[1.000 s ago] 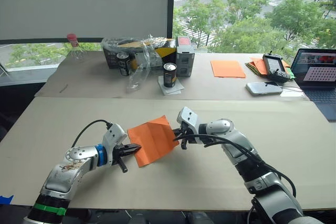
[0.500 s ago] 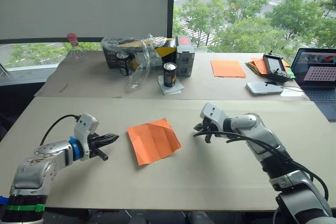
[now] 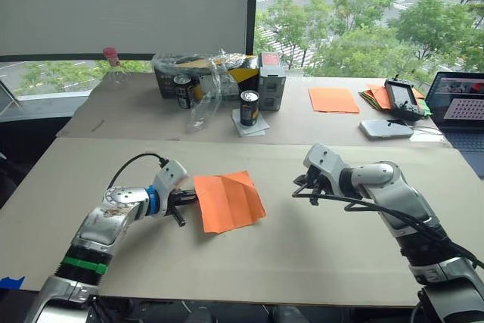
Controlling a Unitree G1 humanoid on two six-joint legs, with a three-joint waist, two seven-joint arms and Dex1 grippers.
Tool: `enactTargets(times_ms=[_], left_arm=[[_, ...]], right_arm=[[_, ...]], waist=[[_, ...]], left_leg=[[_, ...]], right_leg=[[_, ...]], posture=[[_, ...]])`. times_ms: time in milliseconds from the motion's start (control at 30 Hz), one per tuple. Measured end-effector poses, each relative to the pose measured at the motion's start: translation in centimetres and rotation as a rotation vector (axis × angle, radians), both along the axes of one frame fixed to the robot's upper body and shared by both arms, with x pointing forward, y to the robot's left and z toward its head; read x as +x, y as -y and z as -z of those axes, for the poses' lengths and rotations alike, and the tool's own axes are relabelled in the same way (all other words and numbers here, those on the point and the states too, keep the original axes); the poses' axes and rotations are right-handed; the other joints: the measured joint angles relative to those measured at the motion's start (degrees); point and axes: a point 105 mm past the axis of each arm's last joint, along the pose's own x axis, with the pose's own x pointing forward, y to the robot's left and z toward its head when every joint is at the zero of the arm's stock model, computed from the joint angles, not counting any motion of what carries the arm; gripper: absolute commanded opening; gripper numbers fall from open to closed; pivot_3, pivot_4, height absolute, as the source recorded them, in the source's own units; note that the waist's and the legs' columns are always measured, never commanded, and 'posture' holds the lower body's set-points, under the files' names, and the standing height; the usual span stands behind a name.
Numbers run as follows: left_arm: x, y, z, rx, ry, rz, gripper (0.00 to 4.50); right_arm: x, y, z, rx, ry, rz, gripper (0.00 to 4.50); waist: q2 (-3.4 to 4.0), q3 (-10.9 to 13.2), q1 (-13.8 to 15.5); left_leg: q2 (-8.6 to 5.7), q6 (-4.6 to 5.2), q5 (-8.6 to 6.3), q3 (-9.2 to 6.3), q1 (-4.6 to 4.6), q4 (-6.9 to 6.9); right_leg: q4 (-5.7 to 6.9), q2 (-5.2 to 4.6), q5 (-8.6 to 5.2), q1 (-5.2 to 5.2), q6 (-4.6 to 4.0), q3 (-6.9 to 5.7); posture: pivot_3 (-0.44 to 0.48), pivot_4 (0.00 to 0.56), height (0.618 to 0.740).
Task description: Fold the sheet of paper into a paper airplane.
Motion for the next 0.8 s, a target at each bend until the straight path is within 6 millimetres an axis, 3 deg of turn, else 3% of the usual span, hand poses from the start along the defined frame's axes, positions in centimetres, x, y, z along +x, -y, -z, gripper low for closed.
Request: enactTargets(times_ms=[300,567,700,800], left_arm=[[2.5,3.8,0.0,0.045,0.039,0.145,0.0],[3.3,6.2,0.2,0.03,0.051,0.193,0.0],[2.8,6.1,0.4,0.035,0.054,0.196,0.0],[2.0,4.8,0.7,0.044,0.059,0.173,0.0]], right_arm=[[-1.0,-0.5,0.5,0.03,-0.022,0.015,0.02],[-0.9,-0.6,0.6,0.04,-0.023,0.035,0.02],[-1.0,-0.9,0.7,0.042,-0.027,0.03,0.02],[-1.0,-0.9,0.8,0.043,-0.031,0.028,0.02]], waist=[[0.0,0.0,0.7],[0.0,0.0,1.0],[0.01,0.0,0.6],[0.03,0.0,-0.4]], left_leg=[[-0.05,0.0,0.01,-0.01,-0.02,0.11],[-0.07,0.01,0.01,-0.01,-0.02,0.19],[-0.05,0.01,0.01,-0.01,-0.02,0.19],[0.0,0.01,0.0,0.01,0.03,0.19]], right_leg=[[-0.02,-0.03,0.03,0.09,0.05,0.0],[-0.02,-0.04,0.04,0.14,0.09,0.0],[-0.02,-0.03,0.04,0.11,0.09,0.0],[-0.01,0.0,0.04,0.1,0.09,0.03]], posture=[[0.0,0.15,0.73],[0.0,0.15,0.73],[0.0,0.15,0.73],[0.0,0.15,0.73]])
